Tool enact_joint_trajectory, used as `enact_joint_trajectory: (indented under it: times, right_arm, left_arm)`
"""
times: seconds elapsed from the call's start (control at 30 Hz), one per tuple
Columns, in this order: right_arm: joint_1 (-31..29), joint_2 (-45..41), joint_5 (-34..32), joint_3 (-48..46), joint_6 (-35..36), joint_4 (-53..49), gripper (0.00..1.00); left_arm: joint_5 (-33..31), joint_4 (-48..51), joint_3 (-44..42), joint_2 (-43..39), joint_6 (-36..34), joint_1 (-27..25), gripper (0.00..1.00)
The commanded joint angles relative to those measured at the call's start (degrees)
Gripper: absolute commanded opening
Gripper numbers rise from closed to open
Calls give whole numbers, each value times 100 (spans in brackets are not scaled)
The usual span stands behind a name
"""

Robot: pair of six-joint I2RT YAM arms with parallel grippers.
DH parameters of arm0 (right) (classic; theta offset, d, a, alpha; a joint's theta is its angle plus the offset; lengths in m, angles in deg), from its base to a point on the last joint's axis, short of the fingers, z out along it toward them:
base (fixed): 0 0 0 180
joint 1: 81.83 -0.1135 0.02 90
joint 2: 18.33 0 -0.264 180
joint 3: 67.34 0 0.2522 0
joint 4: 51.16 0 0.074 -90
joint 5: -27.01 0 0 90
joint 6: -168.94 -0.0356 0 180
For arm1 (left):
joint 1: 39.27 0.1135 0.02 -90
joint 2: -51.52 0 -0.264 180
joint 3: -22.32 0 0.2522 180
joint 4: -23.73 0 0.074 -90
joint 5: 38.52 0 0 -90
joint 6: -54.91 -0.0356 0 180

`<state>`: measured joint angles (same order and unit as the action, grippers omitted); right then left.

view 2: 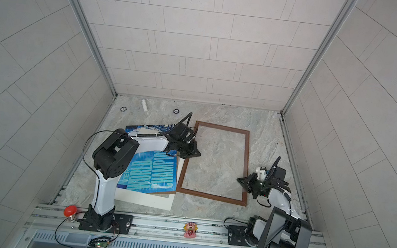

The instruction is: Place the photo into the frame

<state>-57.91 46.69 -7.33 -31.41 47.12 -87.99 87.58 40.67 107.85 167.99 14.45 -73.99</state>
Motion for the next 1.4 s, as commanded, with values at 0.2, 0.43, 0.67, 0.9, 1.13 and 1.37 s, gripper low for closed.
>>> enact_joint_trajectory:
  times: [0.2,0.43,0.67,0.9,1.13,1.37]
  right_arm:
    - [-124,-152,-40,53,22,-276,0]
    - [-161,147,-112,186,228,-238,0]
    - [-267,249,-266,198,224,-75,0]
    - [-527,-184,-680,330,331,-363,0]
    - [-584,-306,-764,395,342,-314,0]
    - [-755,-565,-849,458,355,-367,0]
  left_arm:
    - [-102,-68,-184,-115,-492,112,0]
    - [-195,-71,-227,-80,-568,115,0]
    - [-403,-593,-602,-106,-475,115,0]
    - [-566,-994,-912,-207,-390,119,0]
    - [-660,-1082,-930,-125,-337,115,0]
    - [-761,-1320,-1111,-161,-292,114,0]
